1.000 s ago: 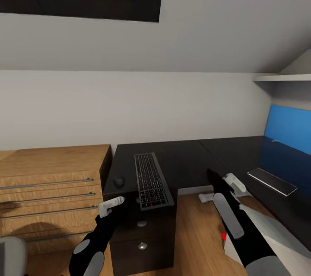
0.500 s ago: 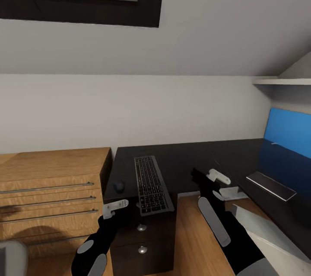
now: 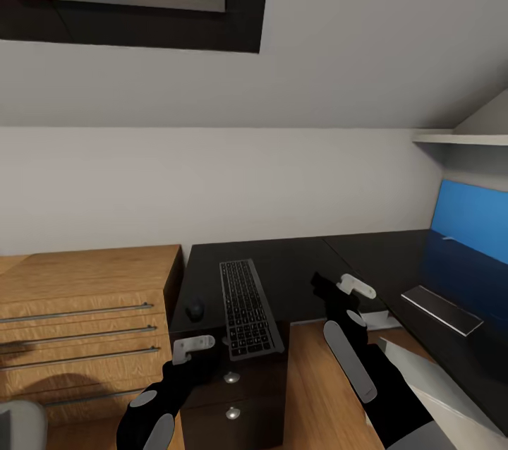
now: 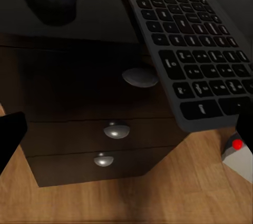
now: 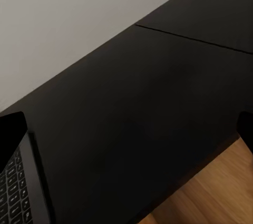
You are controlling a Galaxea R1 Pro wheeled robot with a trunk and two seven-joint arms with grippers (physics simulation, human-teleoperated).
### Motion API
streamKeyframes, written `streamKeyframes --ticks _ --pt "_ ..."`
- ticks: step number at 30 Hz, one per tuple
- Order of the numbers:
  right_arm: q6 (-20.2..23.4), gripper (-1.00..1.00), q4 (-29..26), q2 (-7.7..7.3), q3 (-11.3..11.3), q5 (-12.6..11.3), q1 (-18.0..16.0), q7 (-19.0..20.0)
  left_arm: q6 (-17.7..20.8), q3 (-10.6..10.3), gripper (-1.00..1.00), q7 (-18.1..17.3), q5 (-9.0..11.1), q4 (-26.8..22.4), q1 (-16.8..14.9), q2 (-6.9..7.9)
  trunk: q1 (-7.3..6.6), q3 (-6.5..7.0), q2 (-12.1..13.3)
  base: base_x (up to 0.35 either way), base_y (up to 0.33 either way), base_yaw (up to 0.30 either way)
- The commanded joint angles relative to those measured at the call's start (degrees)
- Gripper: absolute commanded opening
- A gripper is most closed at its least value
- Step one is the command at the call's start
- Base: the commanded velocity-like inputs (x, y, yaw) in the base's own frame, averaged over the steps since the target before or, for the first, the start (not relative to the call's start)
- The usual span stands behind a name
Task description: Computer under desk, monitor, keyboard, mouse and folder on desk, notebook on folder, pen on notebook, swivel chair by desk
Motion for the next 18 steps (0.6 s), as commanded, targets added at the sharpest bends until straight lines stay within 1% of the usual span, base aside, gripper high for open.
streamKeyframes --ticks 1,9,12,18 --pt "0.3 1.0 -0.1 -0.02 0.1 -0.2 -0.1 -0.4 0.3 -0.1 1.0 0.5 0.6 -0.1 0.0 0.0 -0.01 -0.07 0.0 0.0 0.0 0.0" --pt "0.2 1.0 0.0 -0.03 0.1 -0.2 -0.1 -0.4 0.4 0.0 1.0 0.5 0.6 -0.1 0.0 0.07 -0.01 -0.07 0.0 0.0 0.0 0.0" --pt "0.2 1.0 0.1 -0.07 0.1 -0.1 -0.1 -0.4 0.4 -0.1 1.0 0.5 0.5 0.0 0.0 0.08 -0.01 -0.07 0.0 0.088 -0.083 -0.019" --pt "0.2 1.0 0.5 -0.02 0.1 -0.2 0.0 -0.4 0.2 -0.3 1.0 0.6 0.4 0.0 0.0 0.08 -0.01 -0.07 0.0 0.089 -0.083 -0.192"
